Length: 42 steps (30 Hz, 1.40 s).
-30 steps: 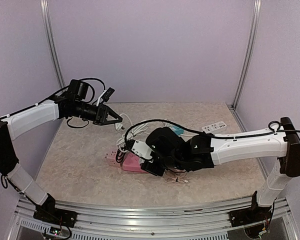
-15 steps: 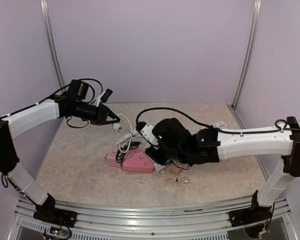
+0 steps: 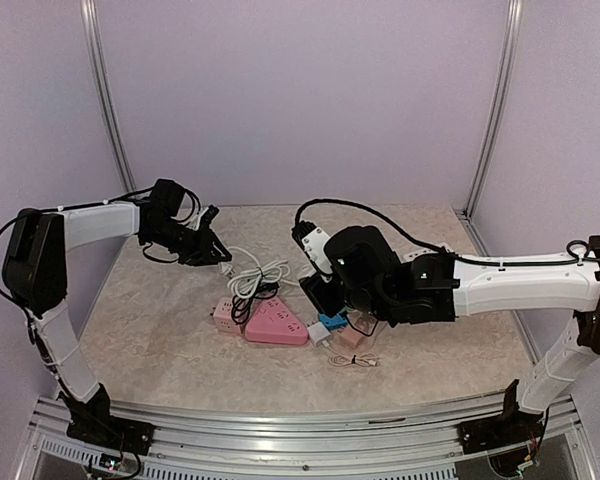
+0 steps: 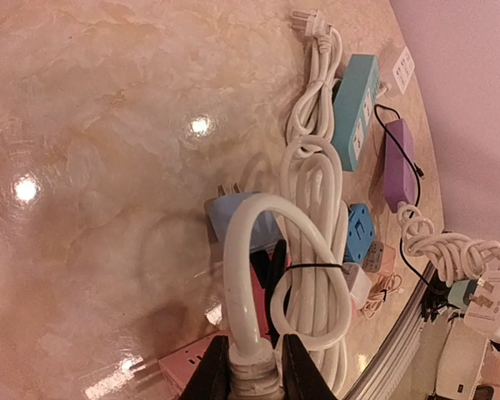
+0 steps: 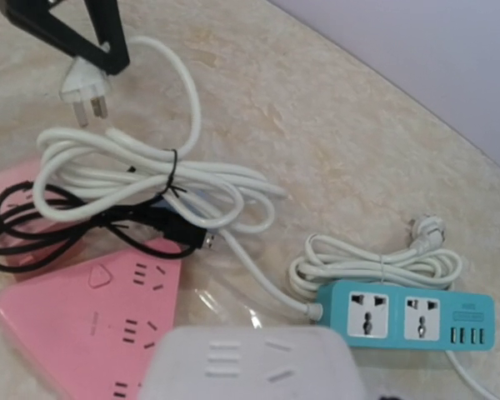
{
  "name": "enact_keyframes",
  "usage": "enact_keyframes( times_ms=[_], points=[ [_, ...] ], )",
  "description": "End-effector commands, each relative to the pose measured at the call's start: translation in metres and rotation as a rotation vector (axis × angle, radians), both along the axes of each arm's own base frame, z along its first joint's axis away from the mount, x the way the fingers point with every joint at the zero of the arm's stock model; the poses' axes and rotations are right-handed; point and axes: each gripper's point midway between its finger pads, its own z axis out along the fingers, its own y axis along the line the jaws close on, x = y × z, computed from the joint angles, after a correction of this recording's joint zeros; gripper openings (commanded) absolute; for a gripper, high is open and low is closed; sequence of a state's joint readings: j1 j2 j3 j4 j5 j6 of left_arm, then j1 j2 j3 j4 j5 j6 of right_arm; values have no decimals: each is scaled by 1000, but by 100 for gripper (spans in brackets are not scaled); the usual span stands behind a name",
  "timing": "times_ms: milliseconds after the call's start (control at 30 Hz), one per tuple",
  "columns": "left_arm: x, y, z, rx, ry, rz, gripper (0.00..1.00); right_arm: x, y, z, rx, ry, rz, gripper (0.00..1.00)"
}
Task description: Pull the plug off the socket
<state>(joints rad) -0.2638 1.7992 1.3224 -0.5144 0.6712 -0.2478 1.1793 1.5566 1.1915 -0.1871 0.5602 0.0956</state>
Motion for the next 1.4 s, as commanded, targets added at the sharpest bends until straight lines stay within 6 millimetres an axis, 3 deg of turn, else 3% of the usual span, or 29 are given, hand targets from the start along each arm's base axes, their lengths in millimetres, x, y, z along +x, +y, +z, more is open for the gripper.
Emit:
enact_keyframes(
  times_ms=[0, 167, 433, 700, 800, 967, 1067, 1233, 1367],
  points=[
    [8, 6, -14, 34, 46, 27, 28, 5, -9, 38, 125, -52, -43, 0],
    [12, 12, -15, 50, 34, 49, 70, 2, -8, 39, 154, -41, -24, 0],
    [19, 29, -3, 134, -54, 120, 99, 3, -6, 39, 170, -52, -21, 0],
    [22, 49, 46, 180, -256, 215, 99, 4, -7, 63, 260, -68, -26, 0],
    [12, 44, 86, 115, -379, 196, 99, 6, -7, 74, 337, -47, -9, 0],
    [-35, 5, 158, -38, -615, 7, 99, 13, -12, 83, 481, 32, 37, 0],
    [-74, -24, 184, -103, -711, -147, 99, 13, -12, 86, 551, 68, 101, 0],
    [-124, -58, 201, -207, -781, -339, 99, 11, -11, 101, 678, 117, 225, 0],
    [-134, -67, 200, -230, -770, -379, 99, 9, -11, 108, 730, 162, 269, 0]
  ],
)
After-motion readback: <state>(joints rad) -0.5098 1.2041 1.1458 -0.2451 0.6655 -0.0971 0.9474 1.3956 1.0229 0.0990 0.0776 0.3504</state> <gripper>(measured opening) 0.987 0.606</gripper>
